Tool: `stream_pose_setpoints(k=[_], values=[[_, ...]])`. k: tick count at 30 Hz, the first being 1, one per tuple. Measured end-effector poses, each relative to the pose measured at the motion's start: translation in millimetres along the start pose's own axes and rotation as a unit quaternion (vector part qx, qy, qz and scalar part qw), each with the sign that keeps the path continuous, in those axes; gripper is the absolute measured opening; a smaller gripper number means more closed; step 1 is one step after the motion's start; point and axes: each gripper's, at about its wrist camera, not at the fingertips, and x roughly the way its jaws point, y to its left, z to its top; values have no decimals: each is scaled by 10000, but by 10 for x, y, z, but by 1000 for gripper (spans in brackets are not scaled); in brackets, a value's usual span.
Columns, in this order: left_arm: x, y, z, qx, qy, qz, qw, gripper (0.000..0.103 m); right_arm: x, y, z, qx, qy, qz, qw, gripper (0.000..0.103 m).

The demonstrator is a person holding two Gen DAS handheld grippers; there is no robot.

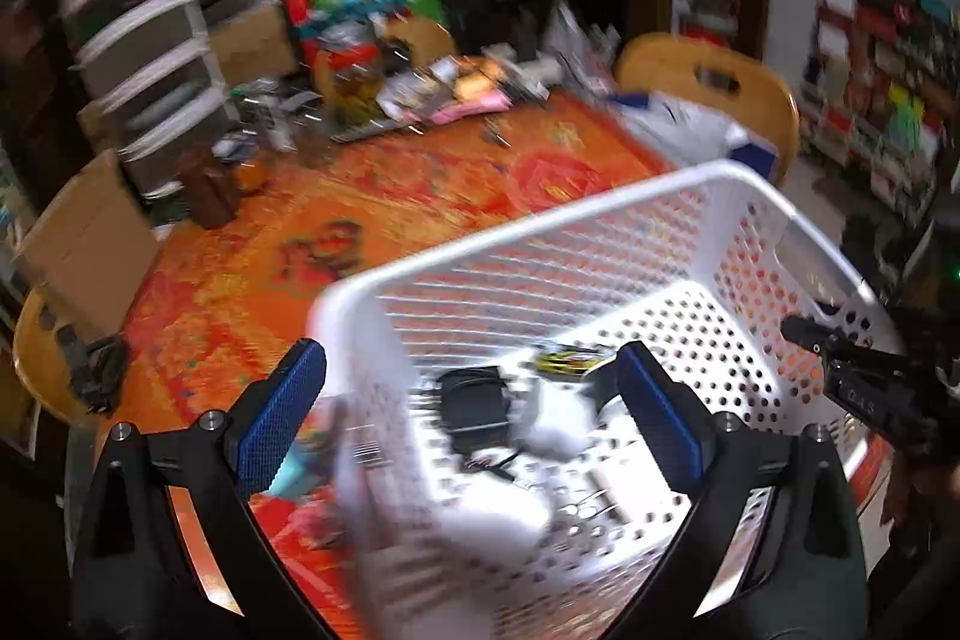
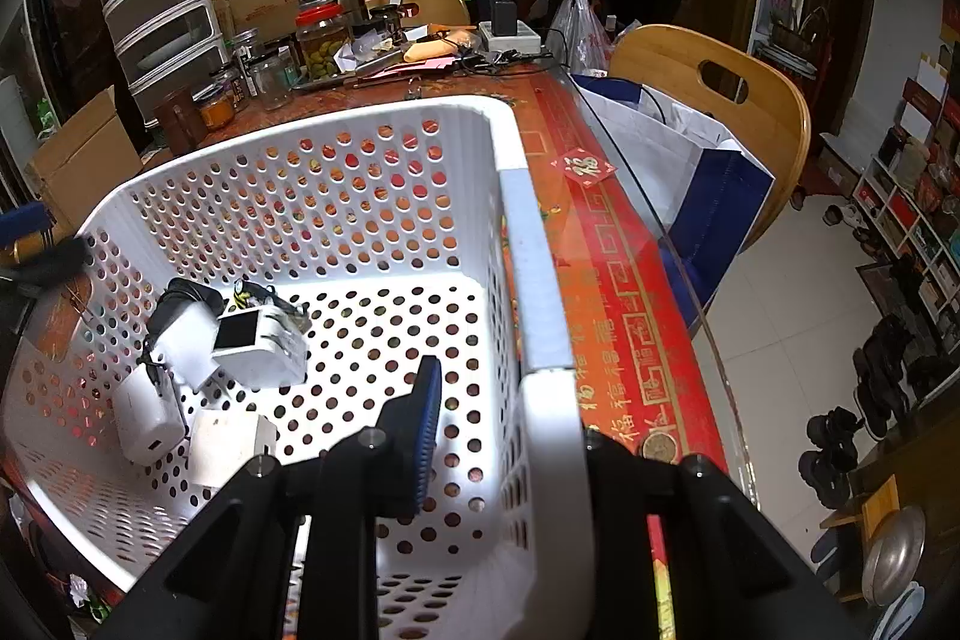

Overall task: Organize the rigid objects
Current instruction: 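Grasp the light-blue charger on the tablecloth with the left tool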

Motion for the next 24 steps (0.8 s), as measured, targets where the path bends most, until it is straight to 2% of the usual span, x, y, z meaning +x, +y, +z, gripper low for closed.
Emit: stream_pose_setpoints(k=[2,4,5,7,10,14,18,22,24], values=[[-162,402,-57,-328,-156,167,9992,103,-1,-4,0,6,-1,4,10000,25],[-224,835,-166,-671,-192,461,9965,103,3,1,5,9,2,-7,10000,25],[-188,1070,-243,-862,-90,658,9941,103,2,-2,5,9,0,-6,10000,25],[-39,1476,-407,-1262,171,788,9887,103,2,3,7,7,-3,4,10000,25],[292,1874,-692,-1737,620,616,9809,103,-2,-7,6,17,-3,-5,10000,25],[617,1815,-920,-1657,817,363,9821,103,-2,-14,8,36,19,-19,10000,25],[881,1626,-966,-1423,906,234,9854,103,-2,-29,-3,50,31,-35,10000,25],[1149,1498,-1025,-1406,1118,162,9836,82,-2,-35,-9,55,51,-67,9999,25],[1200,1479,-1041,-1391,1157,171,9834,78,1,-37,-9,57,52,-84,9999,25]])
